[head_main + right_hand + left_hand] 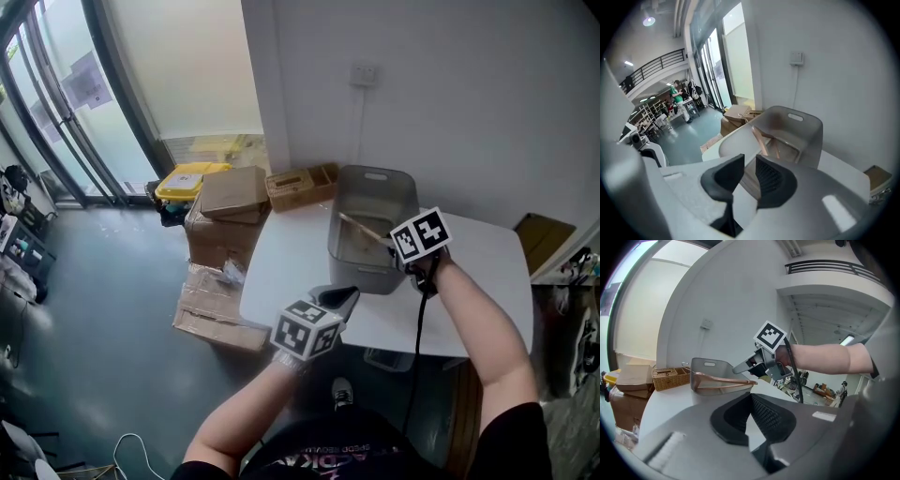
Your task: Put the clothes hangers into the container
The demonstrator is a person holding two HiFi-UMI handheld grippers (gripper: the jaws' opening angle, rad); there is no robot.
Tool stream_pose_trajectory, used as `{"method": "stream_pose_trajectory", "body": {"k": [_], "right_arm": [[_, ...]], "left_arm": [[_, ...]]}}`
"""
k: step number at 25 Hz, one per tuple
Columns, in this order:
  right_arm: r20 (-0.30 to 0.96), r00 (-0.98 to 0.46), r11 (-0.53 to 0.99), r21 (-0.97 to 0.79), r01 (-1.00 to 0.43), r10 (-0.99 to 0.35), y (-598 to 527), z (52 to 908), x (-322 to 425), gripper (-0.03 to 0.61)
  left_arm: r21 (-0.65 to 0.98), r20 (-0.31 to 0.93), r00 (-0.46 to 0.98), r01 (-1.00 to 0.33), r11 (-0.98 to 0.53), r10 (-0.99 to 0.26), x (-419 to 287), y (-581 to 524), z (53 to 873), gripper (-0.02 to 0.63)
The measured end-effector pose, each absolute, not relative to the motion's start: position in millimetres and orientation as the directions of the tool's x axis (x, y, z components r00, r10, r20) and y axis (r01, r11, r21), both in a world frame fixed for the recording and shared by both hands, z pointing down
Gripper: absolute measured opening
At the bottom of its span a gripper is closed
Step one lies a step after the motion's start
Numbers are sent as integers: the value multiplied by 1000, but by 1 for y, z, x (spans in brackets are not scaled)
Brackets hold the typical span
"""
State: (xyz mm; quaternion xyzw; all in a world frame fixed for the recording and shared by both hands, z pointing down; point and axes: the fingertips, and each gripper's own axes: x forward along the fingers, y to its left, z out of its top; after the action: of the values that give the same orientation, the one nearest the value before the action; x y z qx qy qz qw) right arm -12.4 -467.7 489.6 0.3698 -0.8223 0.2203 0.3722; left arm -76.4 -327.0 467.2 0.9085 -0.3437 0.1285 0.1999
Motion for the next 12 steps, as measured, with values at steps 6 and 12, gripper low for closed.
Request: {"method": "stream_pose_trajectory", "body": {"k": [6, 12], "right_arm": [[699, -473, 597, -82, -798, -536, -421, 466, -12, 3], [639, -513, 567, -143, -812, -573, -368, 454, -14, 3]], "left_arm": [[265, 354, 746, -658, -705, -564, -82, -293, 457, 6], [255, 347, 765, -634, -730, -543, -86, -256, 452, 6]]}}
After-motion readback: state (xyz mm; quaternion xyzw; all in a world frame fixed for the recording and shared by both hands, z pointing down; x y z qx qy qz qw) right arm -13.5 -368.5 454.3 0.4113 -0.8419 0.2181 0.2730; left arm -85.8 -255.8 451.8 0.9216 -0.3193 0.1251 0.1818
